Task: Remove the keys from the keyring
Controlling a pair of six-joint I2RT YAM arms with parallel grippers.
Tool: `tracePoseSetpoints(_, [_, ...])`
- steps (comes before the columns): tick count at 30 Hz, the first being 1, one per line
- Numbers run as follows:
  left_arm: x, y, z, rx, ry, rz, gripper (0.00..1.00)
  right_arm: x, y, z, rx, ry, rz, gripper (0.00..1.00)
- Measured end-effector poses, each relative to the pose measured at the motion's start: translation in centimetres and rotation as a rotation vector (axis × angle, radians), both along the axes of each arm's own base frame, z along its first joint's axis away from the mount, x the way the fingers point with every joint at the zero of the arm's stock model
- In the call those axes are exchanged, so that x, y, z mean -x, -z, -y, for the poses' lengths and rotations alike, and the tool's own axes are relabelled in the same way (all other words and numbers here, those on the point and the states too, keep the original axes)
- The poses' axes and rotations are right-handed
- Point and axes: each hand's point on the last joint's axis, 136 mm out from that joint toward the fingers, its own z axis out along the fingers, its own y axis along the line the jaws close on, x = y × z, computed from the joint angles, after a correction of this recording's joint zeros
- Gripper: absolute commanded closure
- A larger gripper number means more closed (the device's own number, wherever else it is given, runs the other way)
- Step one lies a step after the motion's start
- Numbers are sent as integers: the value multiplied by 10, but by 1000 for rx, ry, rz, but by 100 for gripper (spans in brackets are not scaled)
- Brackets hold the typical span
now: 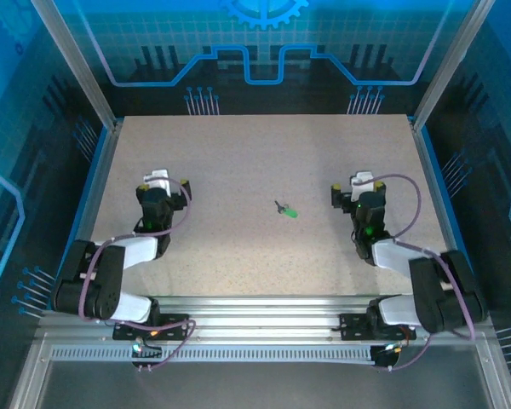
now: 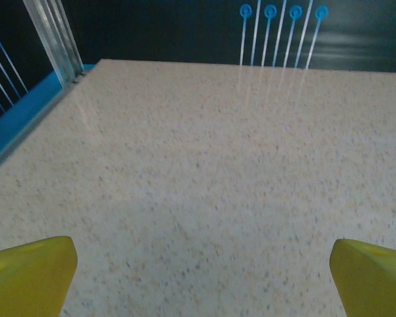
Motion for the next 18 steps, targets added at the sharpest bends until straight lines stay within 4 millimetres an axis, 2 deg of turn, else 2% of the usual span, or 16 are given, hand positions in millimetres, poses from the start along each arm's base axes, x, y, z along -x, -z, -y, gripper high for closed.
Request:
tracePoseSetpoints(2, [-3, -20, -2, 34, -25, 15, 1, -1, -28, 0, -46, 7, 33, 0])
tracePoseSetpoints(4, [-3, -42, -6, 122, -68, 41, 1, 0, -62, 2, -178, 18, 72, 0])
tracePoseSetpoints(7, [4, -61, -19, 295, -156, 60, 1, 3, -88, 17, -403, -14, 120, 0])
tracePoseSetpoints(9, [11, -64, -26, 387, -187, 58, 0, 3, -80, 22, -499, -23, 70, 8])
tracePoseSetpoints(10, [15, -61, -26, 427, -189, 43, 1, 2, -71, 16, -537, -42, 15, 11])
tracePoseSetpoints(13, [25, -52, -12, 523, -157, -16, 1, 6, -47, -20, -613, -126, -155, 24])
tracePoseSetpoints(16, [37, -51, 11, 602, -86, -59, 1, 10, -35, -55, -651, -197, -316, 41])
tracePoseSetpoints(18, [46, -50, 31, 638, -18, -87, 8, 8, -30, -76, -662, -231, -400, 50])
